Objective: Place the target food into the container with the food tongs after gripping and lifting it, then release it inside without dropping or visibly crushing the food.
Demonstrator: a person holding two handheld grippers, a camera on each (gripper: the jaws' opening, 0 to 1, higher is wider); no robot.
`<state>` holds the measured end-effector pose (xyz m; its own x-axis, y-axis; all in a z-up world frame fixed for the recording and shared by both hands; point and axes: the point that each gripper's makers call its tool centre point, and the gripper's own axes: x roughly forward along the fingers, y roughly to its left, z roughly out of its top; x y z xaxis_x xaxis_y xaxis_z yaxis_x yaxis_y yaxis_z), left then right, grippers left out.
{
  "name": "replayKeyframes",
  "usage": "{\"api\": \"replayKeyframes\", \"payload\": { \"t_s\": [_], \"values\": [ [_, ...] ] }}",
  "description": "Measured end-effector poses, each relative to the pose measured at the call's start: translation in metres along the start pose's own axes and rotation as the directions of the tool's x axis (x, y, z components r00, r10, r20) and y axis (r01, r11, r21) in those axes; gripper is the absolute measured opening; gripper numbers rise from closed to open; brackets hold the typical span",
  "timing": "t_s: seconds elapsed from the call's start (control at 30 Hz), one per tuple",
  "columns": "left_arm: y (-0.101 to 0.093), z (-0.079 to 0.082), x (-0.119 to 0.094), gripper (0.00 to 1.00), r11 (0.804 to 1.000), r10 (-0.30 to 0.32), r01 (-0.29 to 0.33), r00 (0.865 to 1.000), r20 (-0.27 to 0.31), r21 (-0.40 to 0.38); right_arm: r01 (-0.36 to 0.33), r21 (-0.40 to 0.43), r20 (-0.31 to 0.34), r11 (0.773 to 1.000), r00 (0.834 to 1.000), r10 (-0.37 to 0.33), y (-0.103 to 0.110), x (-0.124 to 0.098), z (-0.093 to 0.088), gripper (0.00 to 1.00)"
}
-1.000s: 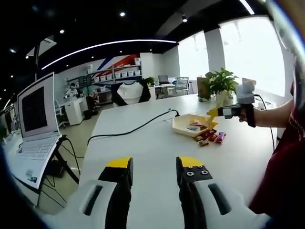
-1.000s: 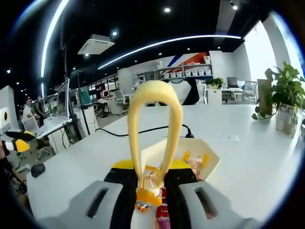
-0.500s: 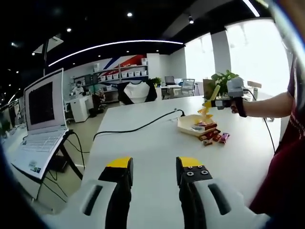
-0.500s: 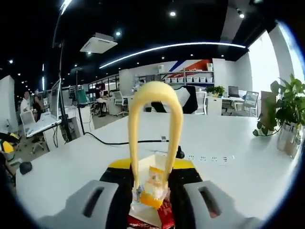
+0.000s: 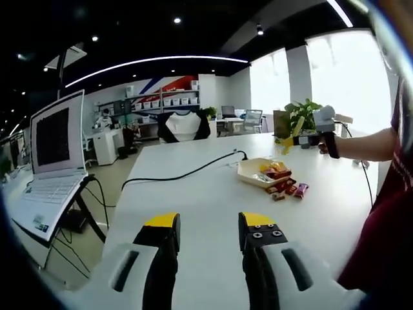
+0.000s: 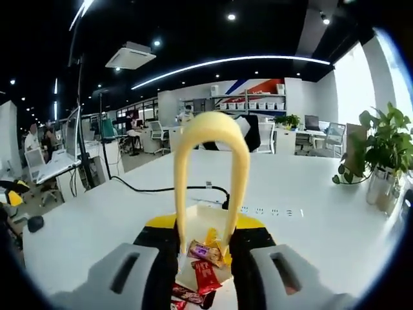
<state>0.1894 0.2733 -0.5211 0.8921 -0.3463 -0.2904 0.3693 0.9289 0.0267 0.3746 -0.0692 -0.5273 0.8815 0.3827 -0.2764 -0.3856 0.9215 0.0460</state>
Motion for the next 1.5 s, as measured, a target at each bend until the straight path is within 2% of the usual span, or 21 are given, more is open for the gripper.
{"api": "replayKeyframes", "payload": {
  "t_s": [0.13, 0.2, 0.27, 0.3, 0.4, 0.43, 0.5, 0.53, 0.6, 0.7, 0.87, 0.9, 1.0, 1.07, 1.1, 1.27, 1.33, 1.43, 1.5],
  "values": [
    [-0.003, 0.000, 0.004, 0.38, 1.000, -0.015, 0.015, 1.000, 0.006, -0.006, -0.053, 0.020, -0.041, 0.998, 0.998, 0.053, 0.005, -0.018, -0.010, 0.26],
    [-0.004, 0.001, 0.006, 0.38, 1.000, -0.020, 0.020, 1.000, 0.011, -0.007, -0.081, -0.003, -0.053, 0.997, 0.995, 0.081, 0.010, -0.030, -0.014, 0.26],
    [-0.006, 0.003, 0.009, 0.38, 1.000, -0.029, 0.029, 0.999, 0.018, -0.008, -0.199, -0.022, -0.076, 0.980, 0.977, 0.197, 0.028, -0.041, -0.020, 0.26],
    [-0.007, 0.003, 0.010, 0.38, 0.999, -0.033, 0.033, 0.999, 0.019, -0.009, -0.281, -0.039, -0.091, 0.959, 0.957, 0.277, 0.040, -0.049, -0.024, 0.26],
    [-0.010, 0.004, 0.013, 0.38, 0.999, -0.046, 0.046, 0.999, 0.019, -0.004, -0.428, -0.112, -0.138, 0.897, 0.900, 0.413, 0.063, -0.066, -0.035, 0.26],
    [-0.011, 0.004, 0.014, 0.38, 0.999, -0.051, 0.051, 0.999, 0.020, -0.004, -0.504, -0.129, -0.178, 0.854, 0.859, 0.480, 0.074, -0.076, -0.043, 0.26],
    [-0.013, 0.004, 0.015, 0.38, 0.998, -0.057, 0.057, 0.998, 0.019, -0.003, -0.556, -0.162, -0.229, 0.815, 0.825, 0.517, 0.080, -0.085, -0.052, 0.26],
    [-0.014, 0.003, 0.015, 0.38, 0.998, -0.059, 0.059, 0.998, 0.019, -0.002, -0.591, -0.172, -0.269, 0.788, 0.798, 0.539, 0.084, -0.091, -0.058, 0.26],
    [-0.015, 0.003, 0.015, 0.38, 0.998, -0.062, 0.062, 0.998, 0.019, -0.002, -0.607, -0.173, -0.304, 0.775, 0.782, 0.545, 0.084, -0.095, -0.062, 0.25],
    [-0.017, 0.002, 0.014, 0.38, 0.998, -0.061, 0.062, 0.998, 0.021, -0.008, -0.618, -0.173, -0.308, 0.767, 0.774, 0.554, 0.086, -0.100, -0.058, 0.25],
    [-0.021, -0.003, 0.015, 0.38, 0.998, -0.066, 0.066, 0.998, 0.015, -0.013, -0.658, -0.177, -0.310, 0.731, 0.743, 0.593, 0.095, -0.115, -0.050, 0.25],
    [-0.022, -0.004, 0.015, 0.38, 0.998, -0.069, 0.069, 0.998, 0.012, -0.012, -0.671, -0.185, -0.316, 0.718, 0.733, 0.603, 0.097, -0.118, -0.050, 0.25],
    [-0.028, -0.005, 0.018, 0.38, 0.996, -0.084, 0.085, 0.996, 0.008, -0.009, -0.692, -0.190, -0.344, 0.697, 0.712, 0.613, 0.096, -0.121, -0.055, 0.24],
    [-0.032, -0.006, 0.021, 0.38, 0.996, -0.093, 0.093, 0.996, 0.006, -0.008, -0.710, -0.184, -0.376, 0.679, 0.690, 0.619, 0.094, -0.123, -0.061, 0.24],
    [-0.034, -0.006, 0.021, 0.38, 0.995, -0.096, 0.096, 0.995, 0.005, -0.008, -0.721, -0.188, -0.399, 0.667, 0.676, 0.619, 0.092, -0.122, -0.065, 0.24],
    [-0.042, -0.013, 0.021, 0.38, 0.995, -0.103, 0.103, 0.995, -0.008, -0.015, -0.750, -0.197, -0.432, 0.632, 0.645, 0.630, 0.086, -0.114, -0.070, 0.24],
    [-0.043, -0.017, 0.020, 0.38, 0.995, -0.102, 0.101, 0.995, -0.020, -0.021, -0.756, -0.205, -0.445, 0.621, 0.638, 0.629, 0.084, -0.108, -0.071, 0.24],
    [-0.042, -0.021, 0.020, 0.38, 0.995, -0.094, 0.093, 0.995, -0.037, -0.024, -0.755, -0.202, -0.462, 0.624, 0.635, 0.619, 0.080, -0.097, -0.075, 0.24],
    [-0.041, -0.020, 0.020, 0.38, 0.996, -0.086, 0.085, 0.996, -0.038, -0.025, -0.768, -0.202, -0.468, 0.607, 0.621, 0.629, 0.080, -0.093, -0.077, 0.24]
  ]
}}
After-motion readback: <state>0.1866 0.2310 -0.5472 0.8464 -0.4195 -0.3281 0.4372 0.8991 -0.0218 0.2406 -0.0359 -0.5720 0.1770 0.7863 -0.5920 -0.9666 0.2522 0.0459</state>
